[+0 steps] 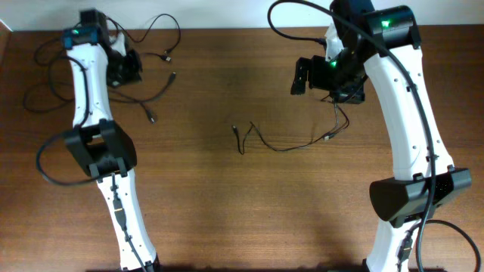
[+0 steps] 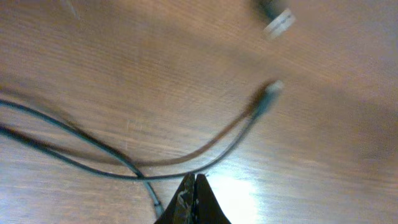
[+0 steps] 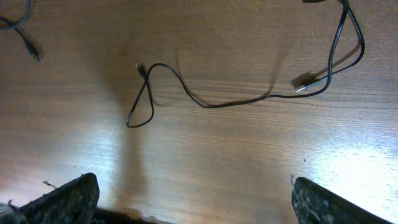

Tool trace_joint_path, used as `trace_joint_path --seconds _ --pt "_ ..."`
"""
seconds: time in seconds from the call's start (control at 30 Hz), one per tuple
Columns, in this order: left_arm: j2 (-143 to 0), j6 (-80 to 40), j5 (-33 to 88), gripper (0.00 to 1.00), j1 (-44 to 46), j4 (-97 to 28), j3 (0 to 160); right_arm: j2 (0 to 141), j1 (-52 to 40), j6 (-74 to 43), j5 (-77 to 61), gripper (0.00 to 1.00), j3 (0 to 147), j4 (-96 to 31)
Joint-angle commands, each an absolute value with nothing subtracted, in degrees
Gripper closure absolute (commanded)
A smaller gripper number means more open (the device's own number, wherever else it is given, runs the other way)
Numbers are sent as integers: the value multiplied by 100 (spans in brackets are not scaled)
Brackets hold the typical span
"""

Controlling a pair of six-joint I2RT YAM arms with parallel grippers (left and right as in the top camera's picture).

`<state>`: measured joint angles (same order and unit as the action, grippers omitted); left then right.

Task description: Untangle cables

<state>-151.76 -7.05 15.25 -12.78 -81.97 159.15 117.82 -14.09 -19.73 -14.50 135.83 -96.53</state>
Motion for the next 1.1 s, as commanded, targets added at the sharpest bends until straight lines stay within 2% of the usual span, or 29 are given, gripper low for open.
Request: trace_joint_path --seconds 0.0,0.07,0.13,0.2,0.5,0.63,0.83,0.97,1.07 --pt "-15159 -635 2414 100 -1253 -8757 17347 11557 -1422 -2014 -1479 2 13563 -9668" --pt "-15157 -635 3330 100 -1219 -9126 18018 11557 -1422 -2014 -1479 2 13563 -9668" --pt "-14986 -633 3872 100 -1135 -9301 17994 11557 -1422 -2014 -1479 2 13563 -9668" --pt "-14855 -624 3962 100 -985 -9677 17994 11557 -1422 -2014 -1479 2 13563 -9668" --pt "-14027 -486 4493 100 -167 -9675 17946 11557 -1422 -2014 -1479 2 13563 -9668" --pt "-13233 -486 3240 100 349 -9675 17338 11557 -1422 -2014 -1479 2 13563 -9668" --pt "-11201 -731 952 100 1081 -9673 14055 11557 -1422 -2014 -1479 2 13563 -9668" --pt "-10311 -1085 556 100 1146 -9618 12186 11557 -1422 -2014 -1479 2 13563 -9668" --pt "-10025 -1087 445 100 1094 -9365 11371 11557 -1422 -2016 -1479 2 13563 -9668"
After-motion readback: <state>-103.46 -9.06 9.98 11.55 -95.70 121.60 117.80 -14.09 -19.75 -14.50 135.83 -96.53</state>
